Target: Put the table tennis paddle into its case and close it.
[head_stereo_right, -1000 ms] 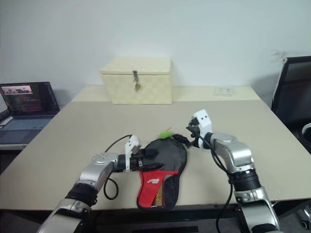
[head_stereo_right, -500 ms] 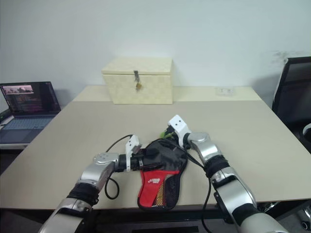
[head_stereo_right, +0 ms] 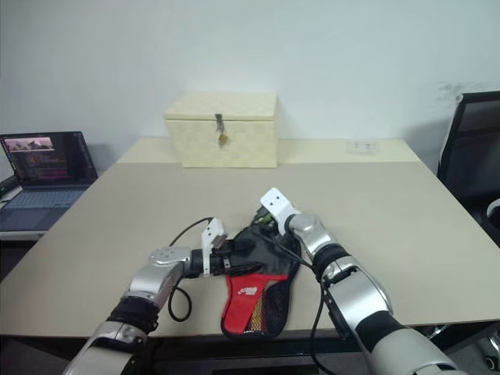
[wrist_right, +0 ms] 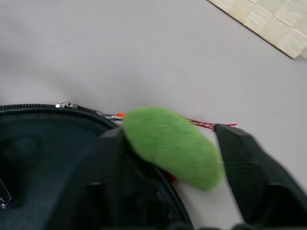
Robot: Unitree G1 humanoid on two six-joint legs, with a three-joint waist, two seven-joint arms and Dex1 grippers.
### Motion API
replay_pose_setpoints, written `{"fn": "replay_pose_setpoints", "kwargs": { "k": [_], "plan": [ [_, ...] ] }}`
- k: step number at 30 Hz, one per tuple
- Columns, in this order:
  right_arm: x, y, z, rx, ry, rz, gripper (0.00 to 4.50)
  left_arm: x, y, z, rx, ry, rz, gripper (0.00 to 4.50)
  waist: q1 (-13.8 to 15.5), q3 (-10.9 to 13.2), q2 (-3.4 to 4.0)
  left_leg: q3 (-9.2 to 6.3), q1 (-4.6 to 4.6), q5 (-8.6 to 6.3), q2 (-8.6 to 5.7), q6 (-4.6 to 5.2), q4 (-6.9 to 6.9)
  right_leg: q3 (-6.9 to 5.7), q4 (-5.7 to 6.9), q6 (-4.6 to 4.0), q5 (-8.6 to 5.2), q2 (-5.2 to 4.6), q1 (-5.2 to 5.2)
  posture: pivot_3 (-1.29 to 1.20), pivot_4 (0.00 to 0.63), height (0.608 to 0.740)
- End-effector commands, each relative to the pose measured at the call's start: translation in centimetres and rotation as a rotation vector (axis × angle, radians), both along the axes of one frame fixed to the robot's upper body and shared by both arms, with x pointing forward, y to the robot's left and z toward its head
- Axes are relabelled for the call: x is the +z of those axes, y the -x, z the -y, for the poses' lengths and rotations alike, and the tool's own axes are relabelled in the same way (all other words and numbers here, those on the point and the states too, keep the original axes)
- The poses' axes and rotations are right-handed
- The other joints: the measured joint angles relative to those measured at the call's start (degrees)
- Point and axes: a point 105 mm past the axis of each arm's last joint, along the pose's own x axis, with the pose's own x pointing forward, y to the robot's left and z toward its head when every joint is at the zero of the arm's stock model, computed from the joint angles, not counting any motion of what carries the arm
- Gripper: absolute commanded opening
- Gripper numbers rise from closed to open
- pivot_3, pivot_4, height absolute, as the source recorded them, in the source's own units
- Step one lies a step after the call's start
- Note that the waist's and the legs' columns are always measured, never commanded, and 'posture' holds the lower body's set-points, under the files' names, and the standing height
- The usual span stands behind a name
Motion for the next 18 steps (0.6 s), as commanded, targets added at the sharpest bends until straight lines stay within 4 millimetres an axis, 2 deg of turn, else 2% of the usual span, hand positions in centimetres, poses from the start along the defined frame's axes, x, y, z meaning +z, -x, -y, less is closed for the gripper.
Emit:
{"fn": "replay_pose_setpoints", "kwargs": {
  "k": [1, 6, 13, 18],
  "plan": [
    [2.5, -0.3, -0.9, 0.019, -0.015, 0.077, 1.78, -0.7, 0.2, 0.3, -0.004, -0.009, -0.012, 4.5, 0.02, 0.0, 0.0, 0.0, 0.0, 0.0, 0.0, 0.0, 0.0, 0.0, 0.0, 0.0, 0.0, 0.0, 0.0, 0.0, 0.15, 0.74],
    [2.4, -0.2, -1.0, 0.026, -0.008, 0.077, 0.03, -1.1, 0.1, 0.6, -0.002, -0.014, -0.017, 4.5, 0.14, 0.0, 0.0, -0.01, 0.0, 0.0, -0.02, 0.0, 0.0, -0.01, 0.0, 0.0, 0.0, 0.0, 0.0, 0.0, 0.15, 0.74],
    [2.8, -0.5, -0.3, 0.017, 0.011, 0.104, 0.03, -2.4, -0.2, 1.0, 0.004, -0.025, -0.041, 4.5, 0.56, -0.01, 0.01, -0.05, 0.01, 0.01, -0.05, 0.0, 0.05, -0.01, 0.05, 0.0, 0.0, 0.0, 0.04, 0.0, 0.15, 0.74],
    [3.9, -1.4, 2.6, -0.033, 0.048, 0.15, 0.03, -3.6, -0.4, 1.2, 0.017, -0.03, -0.076, 4.5, 1.35, -0.07, 0.1, -0.1, 0.04, 0.02, -0.14, 0.01, 0.11, -0.05, 0.06, 0.03, 0.01, 0.01, 0.12, 0.0, 0.15, 0.74]
  ]
}}
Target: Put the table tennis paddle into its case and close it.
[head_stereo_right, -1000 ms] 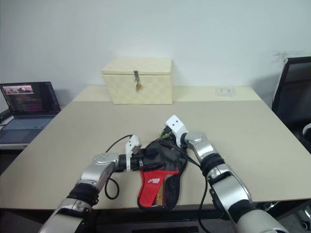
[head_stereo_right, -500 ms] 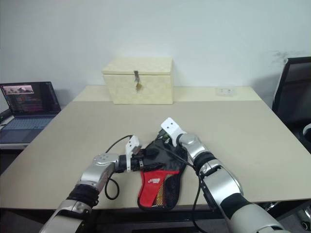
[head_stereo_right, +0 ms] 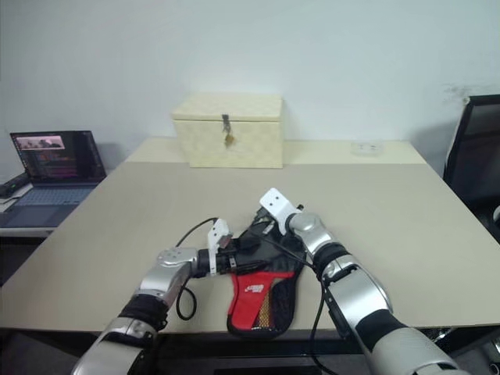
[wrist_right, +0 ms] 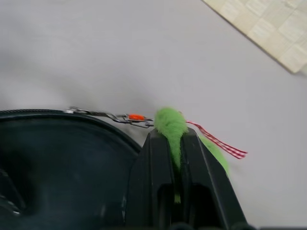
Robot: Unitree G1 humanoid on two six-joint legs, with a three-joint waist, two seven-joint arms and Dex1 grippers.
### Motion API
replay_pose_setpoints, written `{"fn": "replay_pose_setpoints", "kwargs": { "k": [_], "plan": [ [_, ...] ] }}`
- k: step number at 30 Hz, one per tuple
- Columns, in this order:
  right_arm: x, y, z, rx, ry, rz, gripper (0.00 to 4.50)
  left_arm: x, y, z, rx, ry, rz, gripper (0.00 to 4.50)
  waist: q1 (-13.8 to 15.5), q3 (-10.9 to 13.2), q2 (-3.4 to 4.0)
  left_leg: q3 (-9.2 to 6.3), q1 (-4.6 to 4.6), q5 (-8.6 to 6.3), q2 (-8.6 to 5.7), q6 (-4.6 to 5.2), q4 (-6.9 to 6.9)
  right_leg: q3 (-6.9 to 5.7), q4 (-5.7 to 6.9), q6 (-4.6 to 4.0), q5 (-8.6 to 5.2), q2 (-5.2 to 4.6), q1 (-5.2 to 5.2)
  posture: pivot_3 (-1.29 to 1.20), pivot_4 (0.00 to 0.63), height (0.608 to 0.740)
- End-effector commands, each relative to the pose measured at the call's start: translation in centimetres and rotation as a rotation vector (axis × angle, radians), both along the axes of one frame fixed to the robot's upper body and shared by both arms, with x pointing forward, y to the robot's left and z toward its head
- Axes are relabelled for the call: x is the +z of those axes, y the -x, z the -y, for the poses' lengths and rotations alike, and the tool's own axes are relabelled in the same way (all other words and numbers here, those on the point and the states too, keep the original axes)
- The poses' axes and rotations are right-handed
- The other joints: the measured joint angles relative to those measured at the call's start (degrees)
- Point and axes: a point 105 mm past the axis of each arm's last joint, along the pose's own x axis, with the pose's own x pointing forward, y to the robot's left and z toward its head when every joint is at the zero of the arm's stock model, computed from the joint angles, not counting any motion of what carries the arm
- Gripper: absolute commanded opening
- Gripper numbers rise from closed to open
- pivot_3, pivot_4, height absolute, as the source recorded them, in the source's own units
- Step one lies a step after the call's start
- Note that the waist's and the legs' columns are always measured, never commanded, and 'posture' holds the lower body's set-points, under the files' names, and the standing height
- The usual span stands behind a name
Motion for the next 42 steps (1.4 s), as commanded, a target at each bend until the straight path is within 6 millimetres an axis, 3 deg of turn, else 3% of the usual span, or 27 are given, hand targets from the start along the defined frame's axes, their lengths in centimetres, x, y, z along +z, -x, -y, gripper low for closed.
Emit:
{"fn": "replay_pose_setpoints", "kwargs": {
  "k": [1, 8, 13, 23, 27, 31, 37, 42],
  "plan": [
    [3.4, -1.0, 1.6, -0.021, -0.007, 0.104, 0.03, -2.9, 0.4, 0.0, 0.021, -0.046, -0.09, 4.5, 0.09, -0.04, 0.06, 0.01, 0.01, 0.0, -0.01, 0.0, 0.01, 0.0, 0.0, 0.02, 0.01, 0.0, 0.02, 0.0, 0.15, 0.74],
    [3.5, -1.5, 4.6, -0.071, 0.006, 0.112, 0.03, -4.0, 0.6, 0.3, 0.012, -0.058, -0.118, 4.5, 0.1, -0.05, 0.17, 0.0, 0.85, 0.01, -0.04, 0.03, -0.12, 0.0, -0.19, 0.11, -0.03, -0.01, 0.92, 0.0, 0.15, 0.74],
    [2.7, -1.4, 6.2, -0.094, 0.026, 0.106, 0.03, -4.2, 0.7, 0.7, -0.001, -0.058, -0.122, 4.5, 0.17, -0.06, 0.19, -0.05, 0.87, 0.01, -0.07, 0.03, -0.11, 0.02, -0.25, 0.31, -0.14, -0.03, 1.02, 0.0, 0.15, 0.74],
    [2.0, -0.1, 12.9, -0.118, 0.096, 0.088, 0.03, -4.2, 0.8, 1.2, -0.012, -0.047, -0.126, 4.5, 0.43, -0.12, 0.29, -0.14, 0.83, 0.0, -0.15, 0.03, -0.12, -0.01, -0.44, 0.39, -0.12, -0.09, 1.11, 0.0, 0.15, 0.74],
    [2.5, 2.3, 15.0, -0.078, 0.099, 0.041, 0.03, -3.6, 0.6, 1.8, -0.019, -0.014, -0.133, 4.5, 0.6, -0.15, 0.51, -0.2, 0.83, 0.0, -0.15, 0.04, -0.18, -0.07, -0.76, 0.48, -0.09, -0.09, 1.25, 0.0, 0.15, 0.74],
    [2.7, 5.9, 15.5, 0.003, 0.104, -0.051, 0.03, -3.0, 0.3, 2.4, -0.024, 0.009, -0.132, 4.5, 1.0, -0.14, 0.63, -0.24, 0.81, 0.0, -0.25, 0.04, -0.21, -0.11, -0.98, 0.59, -0.06, -0.11, 1.36, 0.0, 0.15, 0.74],
    [1.5, 14.0, 15.2, 0.169, 0.123, -0.291, 0.03, -2.7, 0.0, 3.4, -0.041, 0.006, -0.123, 4.5, 1.95, -0.14, 0.64, -0.42, 0.76, -0.02, -0.72, 0.05, -0.23, -0.26, -1.26, 0.77, -0.08, -0.27, 1.49, 0.0, 0.15, 0.74],
    [0.1, 19.6, 14.1, 0.294, 0.144, -0.462, 0.03, -2.4, -0.1, 4.0, -0.054, 0.006, -0.114, 4.5, 2.33, -0.15, 0.65, -0.51, 0.76, -0.02, -0.74, 0.06, -0.26, -0.33, -1.88, 1.04, 0.07, -0.4, 1.79, 0.0, 0.15, 0.74]
  ]
}}
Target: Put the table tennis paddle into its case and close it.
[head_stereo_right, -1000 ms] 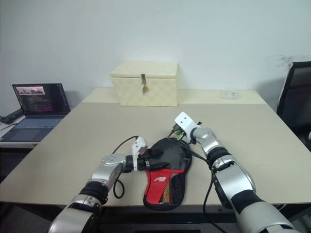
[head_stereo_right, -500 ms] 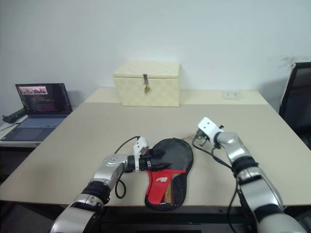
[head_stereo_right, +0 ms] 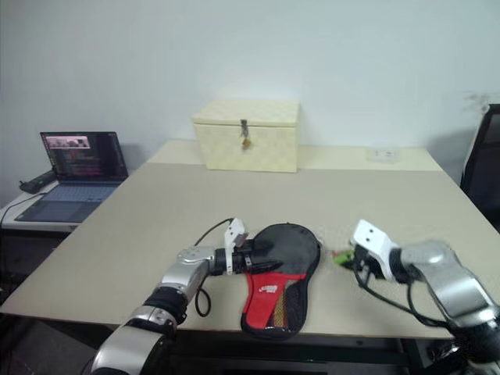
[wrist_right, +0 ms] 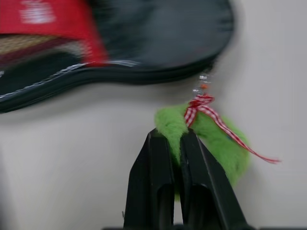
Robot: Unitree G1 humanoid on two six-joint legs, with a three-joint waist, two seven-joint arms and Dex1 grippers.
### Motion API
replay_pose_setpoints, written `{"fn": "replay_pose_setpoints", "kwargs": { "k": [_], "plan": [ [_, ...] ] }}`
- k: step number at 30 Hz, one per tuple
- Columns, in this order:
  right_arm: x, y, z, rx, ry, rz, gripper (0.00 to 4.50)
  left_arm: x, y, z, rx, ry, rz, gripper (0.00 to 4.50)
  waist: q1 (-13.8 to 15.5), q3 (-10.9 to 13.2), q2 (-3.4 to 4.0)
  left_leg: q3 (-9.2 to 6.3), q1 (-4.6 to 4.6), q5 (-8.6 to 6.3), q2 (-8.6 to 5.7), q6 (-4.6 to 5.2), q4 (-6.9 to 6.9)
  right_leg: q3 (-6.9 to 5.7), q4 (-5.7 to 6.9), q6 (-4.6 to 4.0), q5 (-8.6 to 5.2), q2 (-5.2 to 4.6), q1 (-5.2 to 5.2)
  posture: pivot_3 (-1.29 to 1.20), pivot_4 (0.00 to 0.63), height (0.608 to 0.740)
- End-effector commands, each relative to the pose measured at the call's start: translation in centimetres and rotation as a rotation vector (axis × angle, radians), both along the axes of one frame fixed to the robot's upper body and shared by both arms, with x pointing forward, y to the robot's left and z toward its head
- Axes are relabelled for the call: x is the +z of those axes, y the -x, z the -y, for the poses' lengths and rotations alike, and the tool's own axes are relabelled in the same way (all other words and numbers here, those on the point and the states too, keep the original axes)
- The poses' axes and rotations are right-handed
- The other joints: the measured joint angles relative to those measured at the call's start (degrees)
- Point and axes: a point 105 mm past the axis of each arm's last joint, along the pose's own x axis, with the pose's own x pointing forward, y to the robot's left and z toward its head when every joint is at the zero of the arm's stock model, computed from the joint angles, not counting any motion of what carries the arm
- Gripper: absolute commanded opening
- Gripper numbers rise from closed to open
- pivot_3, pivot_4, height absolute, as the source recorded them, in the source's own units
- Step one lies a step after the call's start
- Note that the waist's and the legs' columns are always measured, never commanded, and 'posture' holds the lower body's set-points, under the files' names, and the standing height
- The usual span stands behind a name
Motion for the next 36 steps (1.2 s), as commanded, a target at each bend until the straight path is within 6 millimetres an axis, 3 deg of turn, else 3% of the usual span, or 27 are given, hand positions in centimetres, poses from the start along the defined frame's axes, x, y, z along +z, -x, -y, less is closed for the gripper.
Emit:
{"fn": "replay_pose_setpoints", "kwargs": {
  "k": [1, 5, 8, 21, 26, 30, 36],
  "plan": [
    [0.5, 3.6, -1.3, 0.11, -0.011, -0.075, 0.03, -1.8, 0.5, 0.7, -0.009, -0.038, -0.064, 4.5, 0.24, 0.02, -0.04, -0.01, -0.03, 0.0, -0.02, 0.0, 0.0, -0.01, -0.05, 0.09, -0.01, -0.09, 0.01, 0.0, 0.15, 0.74],
    [-1.4, 7.7, -2.6, 0.205, -0.015, -0.206, 0.03, -1.7, 0.3, 1.2, -0.012, -0.037, -0.058, 4.5, 0.56, 0.04, -0.08, 0.11, -0.08, -0.02, -0.11, 0.03, 0.0, -0.02, -0.15, 0.39, -0.03, -0.41, 0.02, 0.0, 0.15, 0.74],
    [-2.2, 9.3, -3.9, 0.241, -0.046, -0.254, 0.03, -1.7, 0.3, 1.4, -0.014, -0.037, -0.054, 4.5, 0.59, 0.04, -0.1, 0.2, -0.08, -0.03, -0.16, 0.05, 0.01, -0.05, -0.24, 0.51, 0.02, -0.49, 0.04, 0.0, 0.15, 0.74],
    [-2.1, 15.9, -5.5, 0.388, -0.116, -0.456, 0.03, -1.4, 0.0, 2.4, -0.016, -0.037, -0.035, 4.5, 1.03, 0.05, -0.15, 0.21, -0.09, -0.06, -0.2, 0.12, 0.04, -0.13, -0.54, 0.69, 0.12, -0.62, 0.17, 0.0, 0.15, 0.74],
    [-2.4, 15.9, -6.2, 0.384, -0.141, -0.452, 0.03, -1.2, -0.2, 2.6, -0.01, -0.036, -0.028, 4.5, 1.06, 0.03, -0.14, 0.13, -0.07, -0.06, -0.21, 0.15, 0.02, -0.22, -0.98, 0.87, 0.22, -0.67, 0.18, 0.0, 0.15, 0.74],
    [-2.4, 14.0, -6.2, 0.32, -0.136, -0.392, 0.03, -1.1, -0.2, 2.9, -0.013, -0.03, -0.023, 4.5, 1.09, 0.04, -0.15, 0.17, -0.11, -0.09, -0.34, 0.26, 0.03, -0.18, -1.09, 0.97, 0.29, -0.83, 0.19, 0.0, 0.15, 0.74],
    [-0.8, 10.8, -5.3, 0.23, -0.15, -0.295, 1.78, -0.1, -0.2, 2.9, -0.01, 0.017, 0.011, 4.5, 1.02, 0.06, -0.19, 0.16, -0.17, -0.03, -0.51, 0.38, 0.03, -0.19, -1.11, 1.08, 0.34, -1.02, 0.19, 0.0, 0.15, 0.74]
  ]
}}
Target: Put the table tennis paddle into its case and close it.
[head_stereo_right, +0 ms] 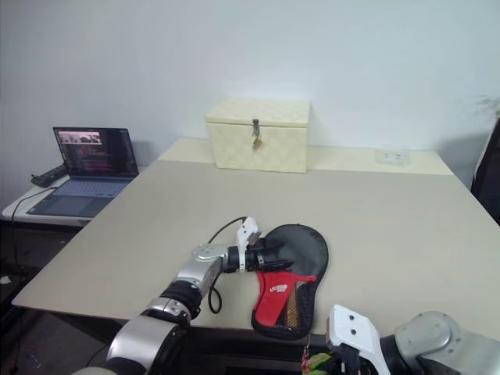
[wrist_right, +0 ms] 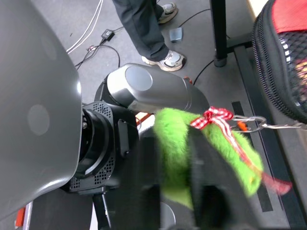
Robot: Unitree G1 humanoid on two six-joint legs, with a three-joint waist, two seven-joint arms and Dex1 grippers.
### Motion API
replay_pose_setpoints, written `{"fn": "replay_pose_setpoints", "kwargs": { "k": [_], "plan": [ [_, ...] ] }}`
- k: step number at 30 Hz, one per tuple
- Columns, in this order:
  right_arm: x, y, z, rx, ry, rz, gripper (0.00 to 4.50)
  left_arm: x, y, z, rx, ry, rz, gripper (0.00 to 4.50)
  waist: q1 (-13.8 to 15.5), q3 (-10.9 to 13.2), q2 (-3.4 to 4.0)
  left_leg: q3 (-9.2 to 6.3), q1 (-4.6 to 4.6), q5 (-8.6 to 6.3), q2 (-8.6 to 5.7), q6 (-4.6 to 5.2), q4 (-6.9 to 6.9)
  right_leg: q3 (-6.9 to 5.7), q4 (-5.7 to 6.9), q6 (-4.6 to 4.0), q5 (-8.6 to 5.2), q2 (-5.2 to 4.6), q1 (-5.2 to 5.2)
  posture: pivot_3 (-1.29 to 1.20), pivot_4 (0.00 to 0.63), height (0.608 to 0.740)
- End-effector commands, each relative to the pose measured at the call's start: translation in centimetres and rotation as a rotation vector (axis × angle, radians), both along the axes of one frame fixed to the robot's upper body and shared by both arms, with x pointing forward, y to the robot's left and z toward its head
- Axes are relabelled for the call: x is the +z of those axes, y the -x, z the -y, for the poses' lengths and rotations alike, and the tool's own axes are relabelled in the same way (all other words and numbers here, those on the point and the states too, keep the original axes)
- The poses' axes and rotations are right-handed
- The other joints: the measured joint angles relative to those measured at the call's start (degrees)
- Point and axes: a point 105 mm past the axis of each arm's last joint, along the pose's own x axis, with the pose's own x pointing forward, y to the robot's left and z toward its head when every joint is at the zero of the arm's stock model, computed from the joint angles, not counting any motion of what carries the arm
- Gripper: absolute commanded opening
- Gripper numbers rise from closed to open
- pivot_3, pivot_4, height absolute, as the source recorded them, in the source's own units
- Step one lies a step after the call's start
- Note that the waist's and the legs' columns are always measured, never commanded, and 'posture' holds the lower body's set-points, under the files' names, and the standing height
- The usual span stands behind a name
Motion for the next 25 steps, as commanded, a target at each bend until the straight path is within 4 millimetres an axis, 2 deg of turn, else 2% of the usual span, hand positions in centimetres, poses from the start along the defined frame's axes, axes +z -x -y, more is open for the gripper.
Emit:
{"fn": "replay_pose_setpoints", "kwargs": {
  "k": [1, 5, 8, 10, 12, 16, 19, 22, 25],
  "plan": [
    [1.6, -2.1, 0.4, -0.053, -0.027, 0.074, 1.78, 0.1, 0.2, 0.6, 0.005, 0.023, 0.005, 4.5, -0.08, 0.01, -0.02, 0.01, -0.02, 0.01, -0.02, 0.02, 0.0, 0.02, 0.01, 0.02, 0.01, -0.04, -0.01, 0.0, 0.15, 0.74],
    [3.7, -6.4, 1.8, -0.191, -0.068, 0.152, 1.78, 2.1, 1.0, -0.9, 0.008, 0.089, 0.065, 4.5, -0.5, 0.04, -0.05, -0.04, -0.41, 0.06, -0.06, 0.11, -0.01, 0.12, 0.07, 0.06, 0.06, -0.21, -0.22, 0.0, 0.15, 0.74],
    [5.1, -10.2, 3.5, -0.291, -0.085, 0.263, 1.78, 3.4, 2.7, -2.7, 0.013, 0.095, 0.111, 4.5, -1.01, 0.11, -0.14, -0.12, -0.8, 0.01, -0.05, 0.2, -0.03, 0.21, 0.12, -0.09, 0.15, -0.24, -0.66, 0.0, 0.15, 0.74],
    [6.3, -14.2, 4.9, -0.405, -0.132, 0.411, 1.78, 4.8, 4.6, -6.2, 0.062, 0.09, 0.149, 4.5, -1.92, 0.17, -0.24, -0.12, -0.82, -0.02, -0.04, 0.25, -0.06, 0.24, 0.17, -0.3, 0.24, -0.25, -0.73, 0.0, 0.15, 0.74],
    [6.6, -16.3, 6.1, -0.461, -0.166, 0.46, 1.78, 5.7, 5.5, -7.4, 0.096, 0.074, 0.164, 4.5, -2.48, 0.24, -0.34, 0.05, -0.8, -0.03, 0.11, 0.26, -0.29, 0.36, 0.19, -0.42, 0.22, -0.21, -0.9, 0.0, 0.15, 0.74],
    [6.2, -18.7, 8.1, -0.491, -0.174, 0.51, 1.78, 6.7, 7.0, -9.7, 0.14, 0.039, 0.167, 4.5, -2.21, 0.3, -0.25, 0.04, -0.82, -0.02, 0.11, 0.26, -0.5, 0.32, 0.2, -0.55, 0.13, -0.21, -0.98, 0.0, 0.15, 0.74],
    [6.2, -19.9, 9.3, -0.512, -0.179, 0.514, 1.78, 6.6, 7.4, -10.8, 0.172, 0.014, 0.152, 4.5, -2.24, 0.32, -0.22, 0.21, -0.79, -0.02, 0.08, 0.26, -0.59, 0.38, 0.19, -0.55, 0.14, -0.22, -1.04, 0.0, 0.15, 0.74],
    [6.3, -20.5, 9.3, -0.512, -0.186, 0.525, 1.78, 6.3, 7.8, -13.2, 0.241, -0.003, 0.133, 4.5, -2.73, 0.32, -0.21, 0.28, -0.77, -0.03, 0.11, 0.27, -0.59, 0.42, 0.2, -0.55, 0.14, -0.23, -1.06, 0.0, 0.15, 0.74],
    [6.3, -20.4, 9.3, -0.48, -0.172, 0.514, 1.78, 7.2, 7.4, -14.7, 0.302, 0.031, 0.133, 4.5, -3.04, 0.34, -0.2, 0.27, -0.76, -0.03, 0.22, 0.27, -0.6, 0.41, 0.27, -0.59, 0.15, -0.15, -1.12, 0.0, 0.15, 0.74]
  ]
}}
